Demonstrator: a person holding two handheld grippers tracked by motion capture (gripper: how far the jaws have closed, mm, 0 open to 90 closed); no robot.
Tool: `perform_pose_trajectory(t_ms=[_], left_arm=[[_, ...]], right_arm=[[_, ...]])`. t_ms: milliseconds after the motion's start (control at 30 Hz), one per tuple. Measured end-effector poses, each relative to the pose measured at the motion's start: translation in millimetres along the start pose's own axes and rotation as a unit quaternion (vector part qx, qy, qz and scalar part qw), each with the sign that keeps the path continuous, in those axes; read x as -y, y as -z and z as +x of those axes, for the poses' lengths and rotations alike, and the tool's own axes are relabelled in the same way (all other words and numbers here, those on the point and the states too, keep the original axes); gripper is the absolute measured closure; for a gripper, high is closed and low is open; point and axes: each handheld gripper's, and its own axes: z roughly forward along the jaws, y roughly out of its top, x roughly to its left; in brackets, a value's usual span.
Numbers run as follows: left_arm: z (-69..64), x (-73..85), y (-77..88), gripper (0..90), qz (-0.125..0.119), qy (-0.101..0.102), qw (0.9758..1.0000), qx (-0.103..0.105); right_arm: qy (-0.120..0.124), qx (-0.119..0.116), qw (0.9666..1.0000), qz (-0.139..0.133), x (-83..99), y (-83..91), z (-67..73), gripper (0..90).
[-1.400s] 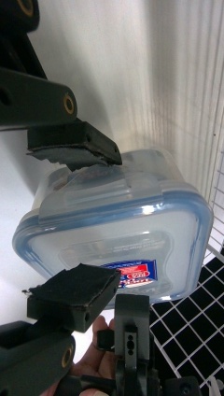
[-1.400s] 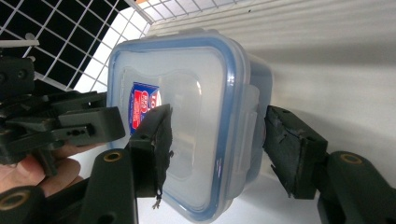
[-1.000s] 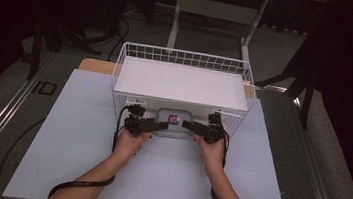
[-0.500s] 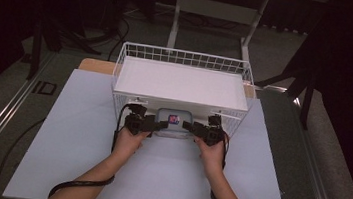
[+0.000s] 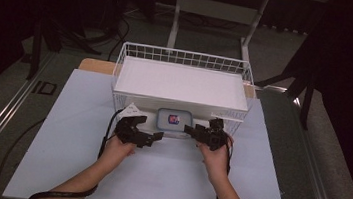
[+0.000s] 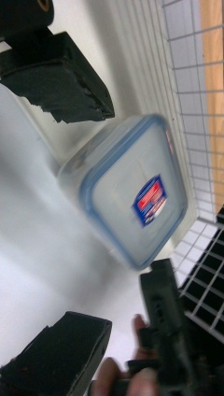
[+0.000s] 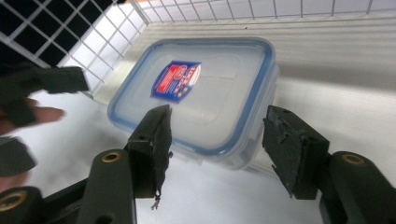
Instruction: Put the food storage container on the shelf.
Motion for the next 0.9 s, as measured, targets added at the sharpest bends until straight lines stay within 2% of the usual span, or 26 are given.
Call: perform_pose_trajectory(t_ms=[33,67,133,233,367,400,533,567,600,633,667,700,767,800,867,900], left_arm=[[-2.9,0.4,2.6,3.0,0.007,-0.007,0.9999,0.004],[-8.7,2.1,8.7,3.0,0.014,-0.018,0.9997,0.011],[-12.1,4.4,15.1,3.0,0.011,-0.021,0.9997,0.012],[-14.4,7.1,21.0,3.0,0.010,-0.020,0.9997,0.012],[-16.7,12.6,30.8,3.0,0.011,-0.023,0.9996,0.012],[-18.0,16.2,37.9,3.0,0.011,-0.024,0.9995,0.014],[-20.6,19.7,47.0,3.0,0.004,-0.028,0.9996,0.010],[-23.2,21.0,51.4,3.0,-0.002,-0.029,0.9995,0.007],[-25.1,21.5,54.2,3.0,-0.005,-0.030,0.9995,0.011],[-26.7,21.9,56.6,3.0,-0.006,-0.033,0.9993,0.015],[-30.1,23.3,60.3,3.0,-0.011,-0.038,0.9991,0.017],[-30.1,23.3,60.3,3.0,-0.011,-0.038,0.9991,0.017],[-33.5,26.8,64.4,3.0,-0.020,-0.038,0.9987,0.028],[-34.9,29.0,65.7,3.0,-0.023,-0.036,0.9986,0.032],[-37.7,35.3,68.7,3.0,-0.027,-0.039,0.9978,0.046],[-37.7,35.3,68.7,3.0,-0.027,-0.039,0.9978,0.046]], right_arm=[[0.000,0.000,1.0000,0.000,0.0,0.0,0.0,41.9],[0.014,0.005,0.9999,0.000,1.2,4.0,4.5,41.8],[0.014,-0.001,0.9999,-0.004,3.7,8.1,7.6,41.6],[0.031,-0.002,0.9995,-0.007,7.7,14.4,13.9,41.7],[0.032,-0.009,0.9994,-0.011,11.7,18.0,17.0,41.8],[0.040,-0.019,0.9990,-0.007,18.1,20.7,21.9,41.8],[0.047,-0.024,0.9986,0.000,25.0,20.4,26.0,44.4],[0.047,-0.029,0.9985,0.001,27.3,20.1,27.3,46.5],[0.067,-0.030,0.9973,0.007,32.4,17.7,32.7,54.0],[0.067,-0.030,0.9973,0.007,32.4,17.7,32.7,54.0],[0.083,-0.032,0.9959,0.014,35.7,14.2,37.5,56.6],[0.083,-0.032,0.9959,0.014,35.7,14.2,37.5,56.6],[0.090,-0.035,0.9951,0.020,39.3,9.3,43.0,64.5],[0.090,-0.035,0.9951,0.020,39.3,9.3,43.0,64.5],[0.110,-0.035,0.9930,0.027,41.8,4.3,47.9,79.4],[0.110,-0.035,0.9930,0.027,41.8,4.3,47.9,79.4]])
